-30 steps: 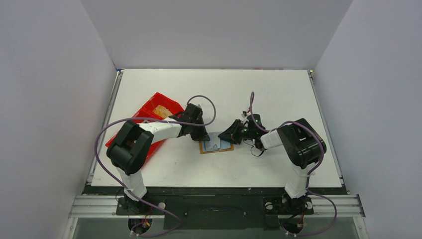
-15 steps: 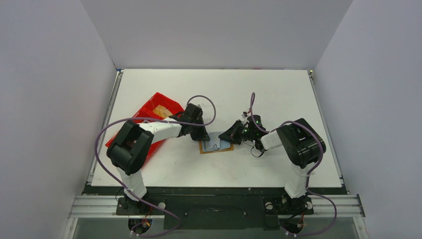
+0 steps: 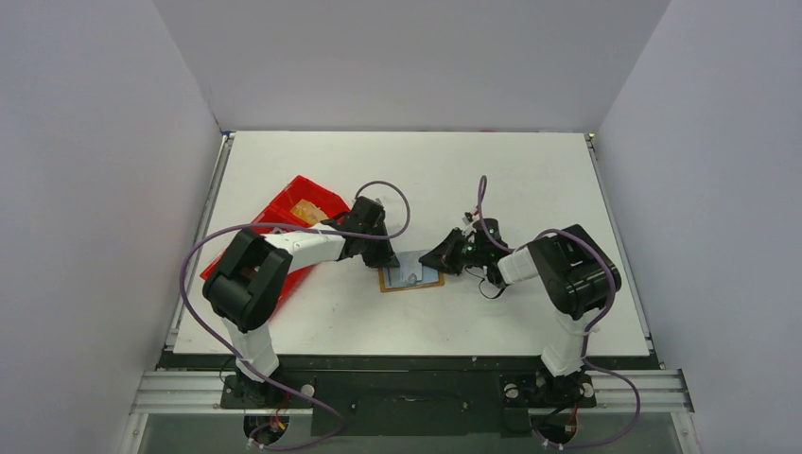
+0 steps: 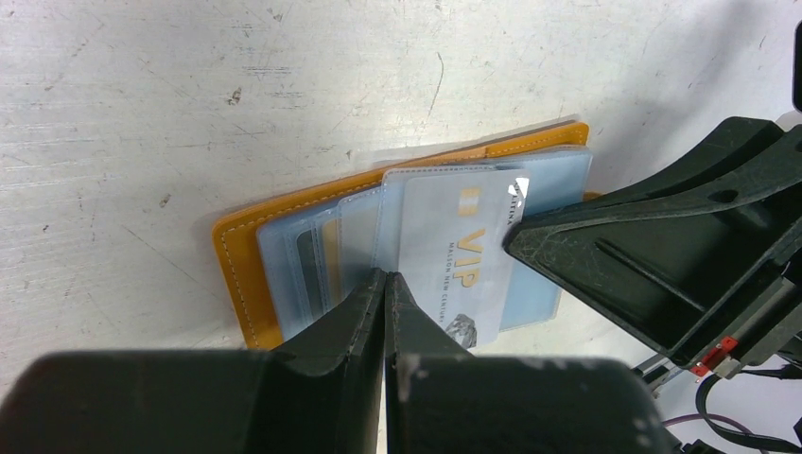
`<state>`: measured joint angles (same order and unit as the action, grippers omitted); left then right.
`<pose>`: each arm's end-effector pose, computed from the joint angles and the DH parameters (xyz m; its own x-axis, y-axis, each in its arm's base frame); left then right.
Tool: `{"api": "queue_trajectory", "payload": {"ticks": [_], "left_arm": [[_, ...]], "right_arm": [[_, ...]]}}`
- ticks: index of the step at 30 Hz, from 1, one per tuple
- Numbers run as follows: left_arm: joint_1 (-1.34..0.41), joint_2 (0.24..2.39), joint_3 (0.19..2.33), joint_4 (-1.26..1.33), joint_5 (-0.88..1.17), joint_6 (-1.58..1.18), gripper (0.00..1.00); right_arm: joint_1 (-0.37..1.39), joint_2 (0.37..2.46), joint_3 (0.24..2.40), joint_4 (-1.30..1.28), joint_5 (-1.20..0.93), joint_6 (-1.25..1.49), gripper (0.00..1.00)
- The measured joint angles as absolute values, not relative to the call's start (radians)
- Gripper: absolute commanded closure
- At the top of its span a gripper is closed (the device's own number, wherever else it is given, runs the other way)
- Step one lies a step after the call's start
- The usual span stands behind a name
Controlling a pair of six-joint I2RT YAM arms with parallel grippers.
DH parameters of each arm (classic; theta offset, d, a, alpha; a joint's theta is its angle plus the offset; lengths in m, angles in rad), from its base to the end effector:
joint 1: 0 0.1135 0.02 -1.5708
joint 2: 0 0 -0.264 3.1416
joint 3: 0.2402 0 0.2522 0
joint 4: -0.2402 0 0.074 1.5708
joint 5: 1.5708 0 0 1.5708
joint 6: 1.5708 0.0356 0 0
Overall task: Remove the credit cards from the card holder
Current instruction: Remove the credit card from the card holder.
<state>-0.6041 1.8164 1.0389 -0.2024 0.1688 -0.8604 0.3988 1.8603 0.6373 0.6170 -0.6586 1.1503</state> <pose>0.2942 -0.2103 0.1499 -0.9286 -0.2671 -0.2575 -0.1027 0.8520 -0.5133 0.2857 0.1440 0.0985 -0.9178 0.3967 -0.0173 0.1646 0.4197 0.8926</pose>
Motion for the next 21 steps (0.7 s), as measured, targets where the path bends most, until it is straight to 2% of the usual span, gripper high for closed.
{"api": "queue_trajectory", "payload": {"ticks": [21], "left_arm": [[-0.601,1.816,1.037,-0.198,0.175,-0.861,1.00]], "right_arm": [[0.353,1.803,0.637,0.485,-0.650,1.033,1.00]]}}
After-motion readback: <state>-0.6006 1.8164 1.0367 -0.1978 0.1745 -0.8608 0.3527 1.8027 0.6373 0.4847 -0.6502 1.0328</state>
